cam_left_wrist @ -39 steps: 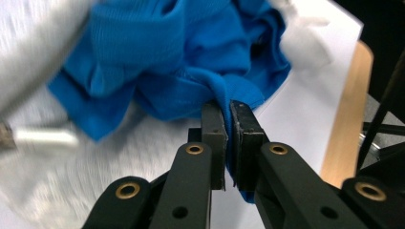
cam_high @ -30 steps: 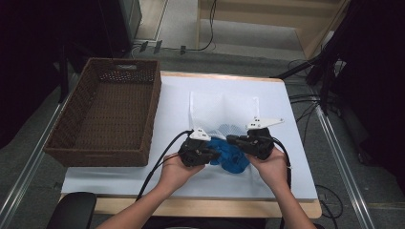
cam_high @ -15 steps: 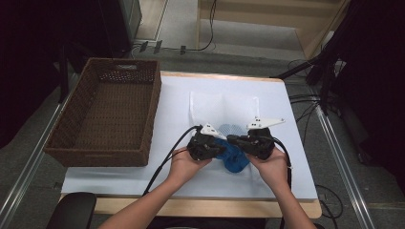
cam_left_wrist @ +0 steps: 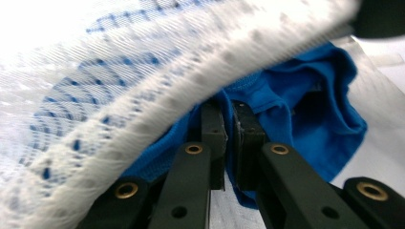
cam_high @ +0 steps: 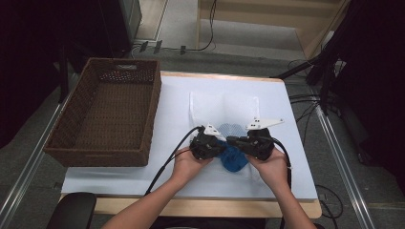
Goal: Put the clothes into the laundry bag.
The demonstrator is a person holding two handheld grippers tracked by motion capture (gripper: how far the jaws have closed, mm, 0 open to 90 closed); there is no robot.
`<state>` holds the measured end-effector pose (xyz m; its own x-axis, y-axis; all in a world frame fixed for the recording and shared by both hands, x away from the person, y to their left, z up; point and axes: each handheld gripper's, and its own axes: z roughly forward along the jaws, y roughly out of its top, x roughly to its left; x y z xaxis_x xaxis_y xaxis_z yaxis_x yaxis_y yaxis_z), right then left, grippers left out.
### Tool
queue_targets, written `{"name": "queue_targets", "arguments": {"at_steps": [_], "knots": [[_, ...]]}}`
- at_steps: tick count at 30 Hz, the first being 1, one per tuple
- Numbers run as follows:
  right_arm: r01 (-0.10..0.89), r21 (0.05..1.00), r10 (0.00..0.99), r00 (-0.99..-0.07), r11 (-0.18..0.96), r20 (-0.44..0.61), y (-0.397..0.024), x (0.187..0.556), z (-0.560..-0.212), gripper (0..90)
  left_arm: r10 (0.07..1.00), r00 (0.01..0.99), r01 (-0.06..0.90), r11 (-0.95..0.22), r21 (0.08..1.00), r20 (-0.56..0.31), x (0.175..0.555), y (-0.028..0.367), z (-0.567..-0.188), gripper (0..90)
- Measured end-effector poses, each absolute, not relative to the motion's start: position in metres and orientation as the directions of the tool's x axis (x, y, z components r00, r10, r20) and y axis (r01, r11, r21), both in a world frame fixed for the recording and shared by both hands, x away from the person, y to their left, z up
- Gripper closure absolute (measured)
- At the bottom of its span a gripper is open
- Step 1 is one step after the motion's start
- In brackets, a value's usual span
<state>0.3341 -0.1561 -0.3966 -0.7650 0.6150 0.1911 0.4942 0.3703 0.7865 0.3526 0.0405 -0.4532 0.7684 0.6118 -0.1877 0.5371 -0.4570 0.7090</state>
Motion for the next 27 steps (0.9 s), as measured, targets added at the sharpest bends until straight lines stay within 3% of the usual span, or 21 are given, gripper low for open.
{"name": "queue_targets", "arguments": {"at_steps": [8,27], "knots": [[0.498,0.786,0.617,-0.763,0.368,0.194,-0.158,0.332,-0.397,90.0,0.657,0.73,0.549,-0.401,0.734,-0.187,0.359,0.049,-0.442,86.5],[0.509,0.779,0.621,-0.757,0.366,0.203,-0.158,0.335,-0.399,90.0,0.688,0.702,0.568,-0.386,0.727,-0.182,0.369,0.055,-0.451,85.7]]}}
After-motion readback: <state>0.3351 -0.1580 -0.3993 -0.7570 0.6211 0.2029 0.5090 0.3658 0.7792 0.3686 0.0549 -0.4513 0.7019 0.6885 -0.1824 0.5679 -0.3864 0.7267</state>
